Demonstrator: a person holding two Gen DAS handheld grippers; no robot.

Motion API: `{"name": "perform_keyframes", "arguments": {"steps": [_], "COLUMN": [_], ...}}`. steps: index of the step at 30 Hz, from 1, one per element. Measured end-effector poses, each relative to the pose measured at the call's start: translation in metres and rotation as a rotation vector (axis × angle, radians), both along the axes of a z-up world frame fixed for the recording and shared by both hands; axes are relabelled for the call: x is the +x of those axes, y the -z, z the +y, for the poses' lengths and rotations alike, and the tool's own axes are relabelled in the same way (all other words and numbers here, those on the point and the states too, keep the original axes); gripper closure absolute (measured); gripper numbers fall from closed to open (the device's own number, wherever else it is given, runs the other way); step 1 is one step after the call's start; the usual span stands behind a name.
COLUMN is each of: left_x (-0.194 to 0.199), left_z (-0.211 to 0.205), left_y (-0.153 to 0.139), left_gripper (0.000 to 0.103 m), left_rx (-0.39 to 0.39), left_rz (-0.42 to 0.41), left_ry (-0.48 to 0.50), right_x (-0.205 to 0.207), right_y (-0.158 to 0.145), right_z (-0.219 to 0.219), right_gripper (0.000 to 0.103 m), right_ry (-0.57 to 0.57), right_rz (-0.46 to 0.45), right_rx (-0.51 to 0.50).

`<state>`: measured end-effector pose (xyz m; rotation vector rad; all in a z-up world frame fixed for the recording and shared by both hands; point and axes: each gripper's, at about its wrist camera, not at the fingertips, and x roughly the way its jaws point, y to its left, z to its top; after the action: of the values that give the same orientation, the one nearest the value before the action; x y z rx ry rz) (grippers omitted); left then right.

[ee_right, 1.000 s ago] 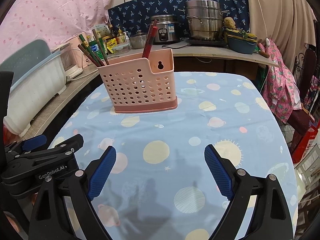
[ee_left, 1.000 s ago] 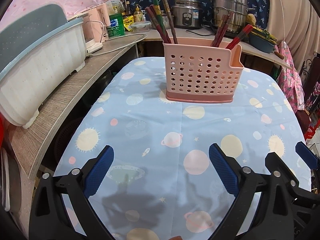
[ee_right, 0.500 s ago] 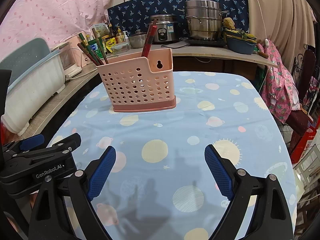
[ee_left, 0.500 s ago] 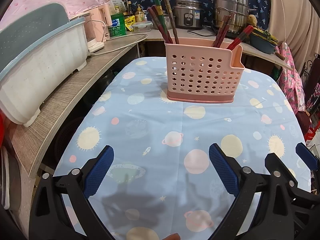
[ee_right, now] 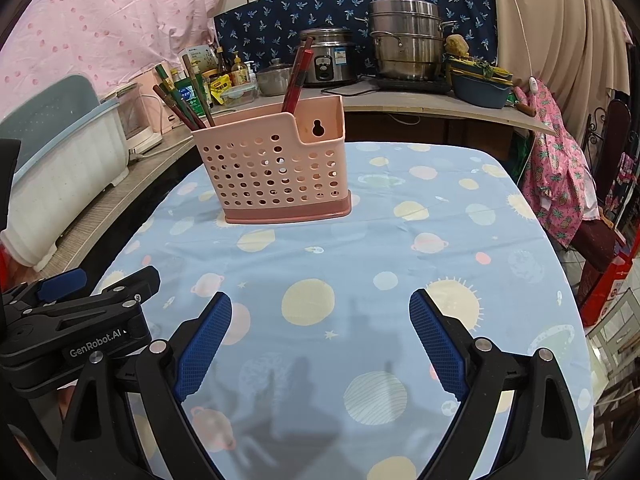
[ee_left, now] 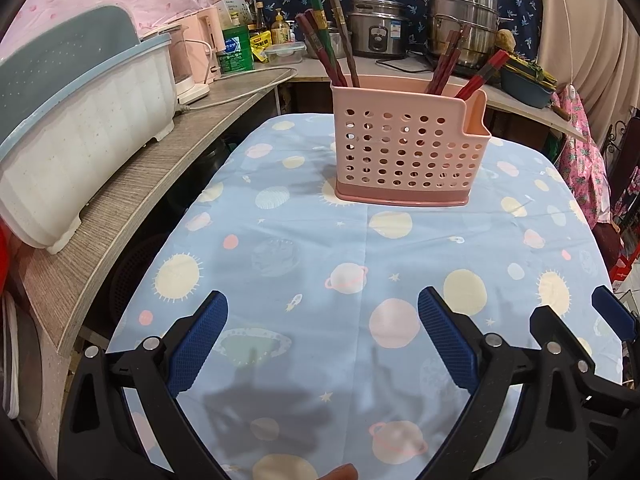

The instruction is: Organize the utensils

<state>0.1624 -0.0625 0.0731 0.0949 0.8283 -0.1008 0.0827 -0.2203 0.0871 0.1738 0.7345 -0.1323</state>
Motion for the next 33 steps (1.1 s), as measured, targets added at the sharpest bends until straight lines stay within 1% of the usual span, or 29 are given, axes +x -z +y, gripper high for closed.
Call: {"name": "perform_keyframes", "arguments": {"steps": [26,33], "left_x": [0.0006,0.0034], "left_z": [0.0004,0.0009], "left_y": [-0.0003,-0.0010], "left_gripper": [0.011,0.011], "left_rx": [0.001,0.005], "left_rz": [-0.004,-0.001], "left_ry": [-0.001,-0.005], "right_x": [-0.0009,0.0026], "right_y": [0.0004,-0.0028], "right_z": [-0.0020,0.0006], "right_gripper": [0.016,0.016], "right_ry": [0.006,0.007], "right_rz": [0.003,0.009], "right_rx": [-0.008,-0.029]}}
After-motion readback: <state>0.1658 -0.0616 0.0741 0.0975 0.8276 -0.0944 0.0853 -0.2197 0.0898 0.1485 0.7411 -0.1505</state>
